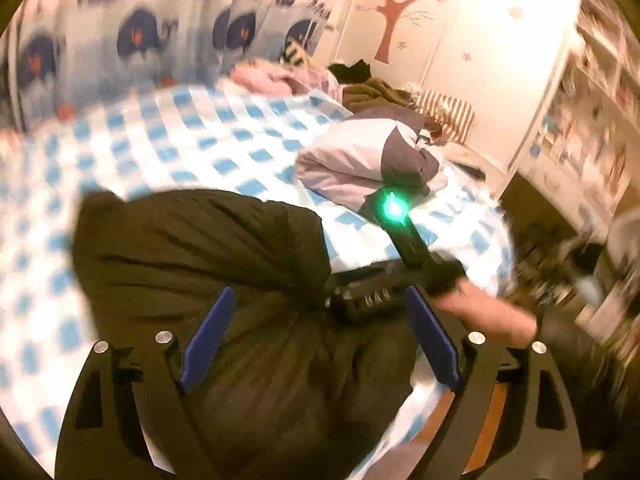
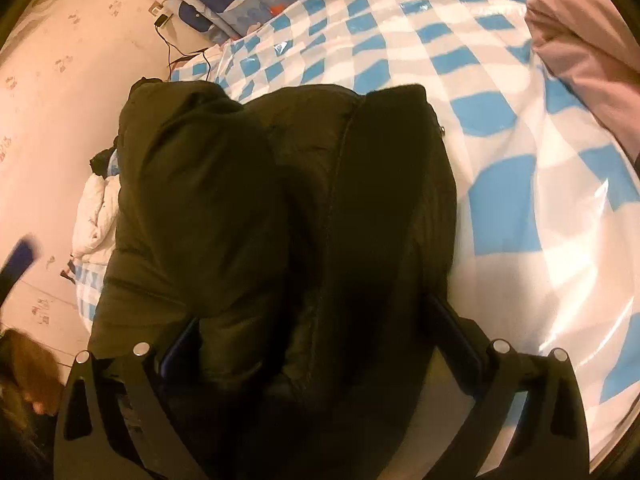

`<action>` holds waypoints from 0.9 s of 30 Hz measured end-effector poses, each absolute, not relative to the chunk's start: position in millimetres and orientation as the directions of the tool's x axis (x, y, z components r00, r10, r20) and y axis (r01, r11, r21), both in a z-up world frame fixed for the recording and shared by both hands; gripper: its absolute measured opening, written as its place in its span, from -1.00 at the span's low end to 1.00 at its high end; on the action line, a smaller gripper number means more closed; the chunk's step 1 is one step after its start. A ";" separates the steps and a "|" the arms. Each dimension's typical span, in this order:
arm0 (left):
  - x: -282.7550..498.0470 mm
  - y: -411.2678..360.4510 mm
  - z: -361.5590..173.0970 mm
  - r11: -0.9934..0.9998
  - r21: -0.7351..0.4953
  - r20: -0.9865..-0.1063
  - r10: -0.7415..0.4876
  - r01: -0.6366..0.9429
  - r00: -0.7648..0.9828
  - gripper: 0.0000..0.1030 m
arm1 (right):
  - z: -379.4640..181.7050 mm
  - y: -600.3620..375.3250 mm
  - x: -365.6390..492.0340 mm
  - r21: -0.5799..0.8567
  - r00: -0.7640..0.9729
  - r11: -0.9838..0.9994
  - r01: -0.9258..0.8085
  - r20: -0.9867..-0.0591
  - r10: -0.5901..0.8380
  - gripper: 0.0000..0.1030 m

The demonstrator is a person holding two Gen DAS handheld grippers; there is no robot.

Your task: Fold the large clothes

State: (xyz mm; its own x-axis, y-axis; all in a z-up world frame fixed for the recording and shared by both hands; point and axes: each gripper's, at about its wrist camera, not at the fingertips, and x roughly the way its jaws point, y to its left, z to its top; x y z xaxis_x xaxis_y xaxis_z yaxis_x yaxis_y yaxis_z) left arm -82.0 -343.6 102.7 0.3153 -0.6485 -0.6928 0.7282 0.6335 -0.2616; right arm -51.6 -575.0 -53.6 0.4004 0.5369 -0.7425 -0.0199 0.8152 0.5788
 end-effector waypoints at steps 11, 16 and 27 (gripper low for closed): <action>-83.0 -379.1 3.5 0.632 -0.248 -0.783 -0.577 0.734 0.232 0.65 | -1.1 -589.4 -30.6 0.473 0.459 0.879 -0.057 -0.769 0.444 0.87; -84.2 -385.9 -4.3 0.646 -0.214 -0.792 -0.554 0.732 0.258 0.65 | -53.1 -595.7 -1.4 0.422 0.407 0.904 0.071 -0.840 0.360 0.87; -83.1 -386.4 -21.2 0.649 -0.188 -0.807 -0.530 0.737 0.261 0.73 | -54.9 -617.3 -31.6 0.521 0.482 0.848 0.101 -0.771 0.417 0.87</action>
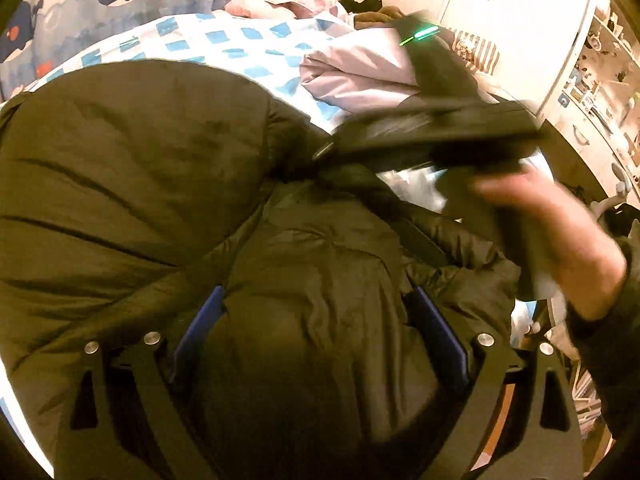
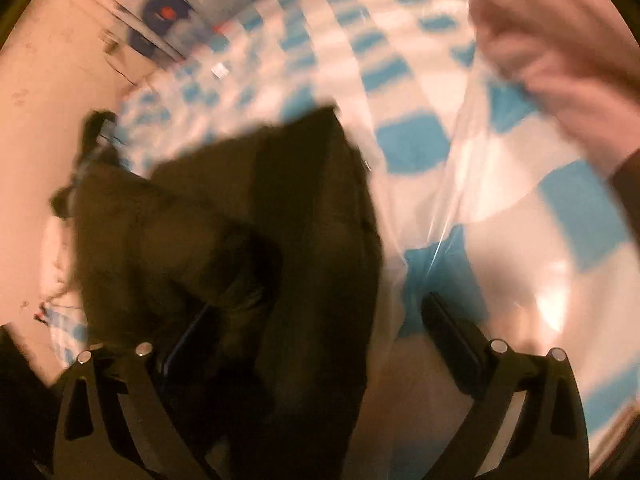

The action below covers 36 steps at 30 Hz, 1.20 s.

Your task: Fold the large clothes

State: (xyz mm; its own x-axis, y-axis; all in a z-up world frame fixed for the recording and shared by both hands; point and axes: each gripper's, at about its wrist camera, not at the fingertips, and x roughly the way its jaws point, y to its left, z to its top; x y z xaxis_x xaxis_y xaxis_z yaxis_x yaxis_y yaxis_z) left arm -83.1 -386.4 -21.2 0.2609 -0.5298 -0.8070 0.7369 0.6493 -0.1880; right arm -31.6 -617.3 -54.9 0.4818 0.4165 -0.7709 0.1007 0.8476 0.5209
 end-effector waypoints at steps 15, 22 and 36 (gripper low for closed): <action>-108.2 -228.5 52.3 0.775 -0.358 -0.680 -0.599 0.520 0.424 0.72 | -31.8 -603.3 -104.0 0.392 0.480 0.918 0.065 -0.818 0.316 0.87; -69.6 -146.7 -21.4 0.793 -0.597 -0.703 -0.591 0.123 0.397 0.73 | -31.0 -581.6 -109.8 0.554 0.453 0.830 0.064 -0.758 0.470 0.87; -97.1 -137.8 58.9 0.809 -0.473 -0.627 -0.587 0.349 0.512 0.72 | -37.7 -454.6 -80.8 0.717 0.485 0.696 -0.024 -0.601 0.635 0.89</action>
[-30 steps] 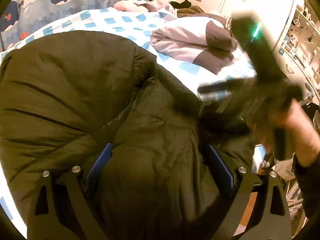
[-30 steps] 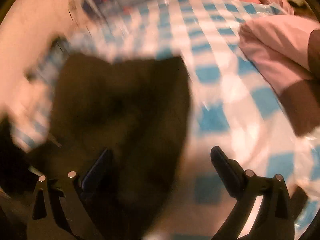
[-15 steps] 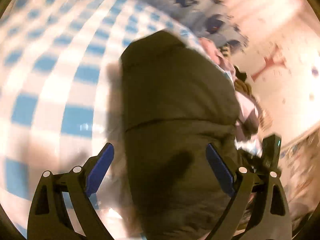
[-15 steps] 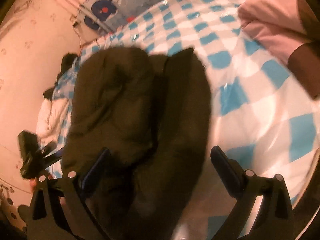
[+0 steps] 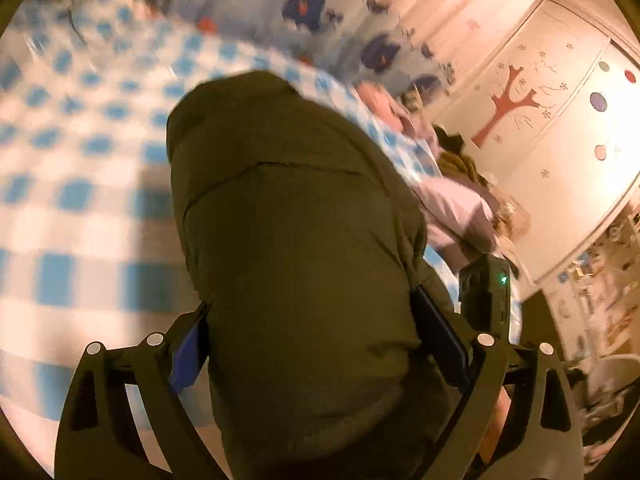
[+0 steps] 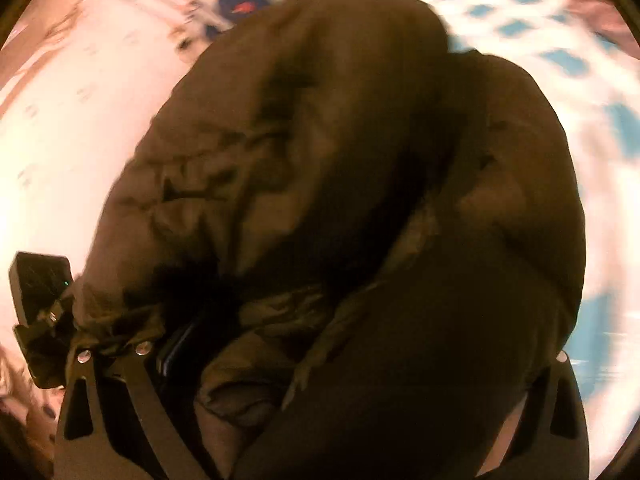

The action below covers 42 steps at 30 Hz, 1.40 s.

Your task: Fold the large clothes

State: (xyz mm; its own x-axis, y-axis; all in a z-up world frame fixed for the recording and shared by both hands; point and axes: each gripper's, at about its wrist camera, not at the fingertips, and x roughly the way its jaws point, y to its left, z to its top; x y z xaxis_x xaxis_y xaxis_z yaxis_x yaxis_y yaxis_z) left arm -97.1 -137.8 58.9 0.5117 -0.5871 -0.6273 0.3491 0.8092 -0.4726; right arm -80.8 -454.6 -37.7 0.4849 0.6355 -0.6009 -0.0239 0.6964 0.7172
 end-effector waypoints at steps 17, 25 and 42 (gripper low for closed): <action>-83.7 -16.0 69.6 0.899 -0.369 -0.627 -0.429 0.237 0.650 0.72 | -10.7 -404.7 -82.4 0.567 0.417 0.822 -0.059 -0.734 0.536 0.87; -67.7 -82.9 27.8 0.894 -0.218 -0.719 -0.418 0.391 0.556 0.72 | 92.8 -367.5 -16.8 0.622 0.563 0.747 -0.236 -0.538 0.627 0.87; -33.1 6.6 20.6 0.820 -0.534 -0.604 -0.540 0.206 0.587 0.72 | -61.1 -390.6 20.5 0.685 0.511 0.721 0.105 -0.659 0.551 0.86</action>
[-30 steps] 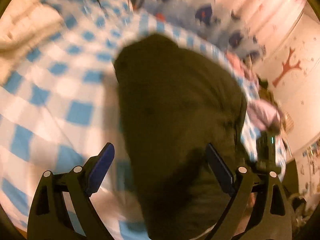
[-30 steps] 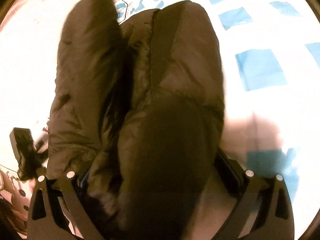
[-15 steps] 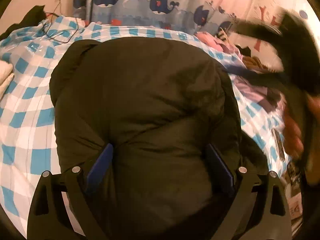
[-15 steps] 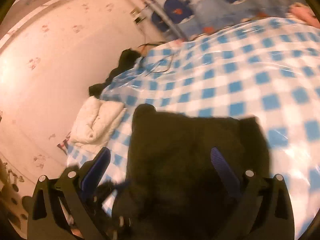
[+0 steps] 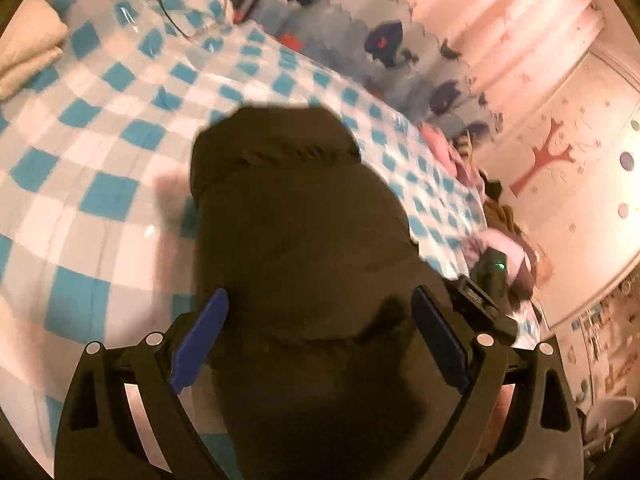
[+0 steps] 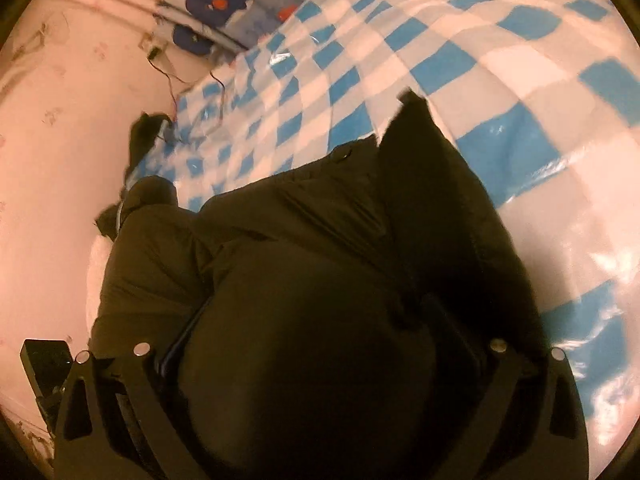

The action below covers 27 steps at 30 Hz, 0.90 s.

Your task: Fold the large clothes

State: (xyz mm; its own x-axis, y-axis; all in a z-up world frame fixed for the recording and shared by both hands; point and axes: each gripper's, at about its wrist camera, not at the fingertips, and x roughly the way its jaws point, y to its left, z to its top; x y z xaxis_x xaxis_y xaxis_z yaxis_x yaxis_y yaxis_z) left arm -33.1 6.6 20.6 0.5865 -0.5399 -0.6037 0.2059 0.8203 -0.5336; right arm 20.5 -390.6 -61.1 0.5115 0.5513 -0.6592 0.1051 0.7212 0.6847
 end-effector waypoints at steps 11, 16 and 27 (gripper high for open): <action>-48.9 -46.7 32.2 0.889 -0.257 -0.692 -0.443 0.379 0.570 0.72 | -45.8 -344.2 -32.8 0.399 0.507 0.914 -0.069 -0.775 0.377 0.87; -59.1 -54.8 30.6 0.906 -0.177 -0.715 -0.386 0.384 0.582 0.72 | -28.3 -352.7 -49.4 0.383 0.509 0.923 -0.045 -0.786 0.351 0.86; -82.5 -60.0 32.6 0.887 -0.124 -0.736 -0.382 0.444 0.559 0.72 | -24.5 -356.8 -114.8 0.315 0.488 0.949 0.008 -0.830 0.271 0.86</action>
State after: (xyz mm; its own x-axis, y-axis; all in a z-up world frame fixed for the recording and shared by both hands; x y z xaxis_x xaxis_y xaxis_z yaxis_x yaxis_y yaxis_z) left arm -82.5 -60.0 32.6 0.5587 -0.3823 -0.7360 0.4438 0.8875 -0.1241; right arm -114.8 -356.8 -24.5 0.4880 0.2712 -0.8296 0.0077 0.9491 0.3148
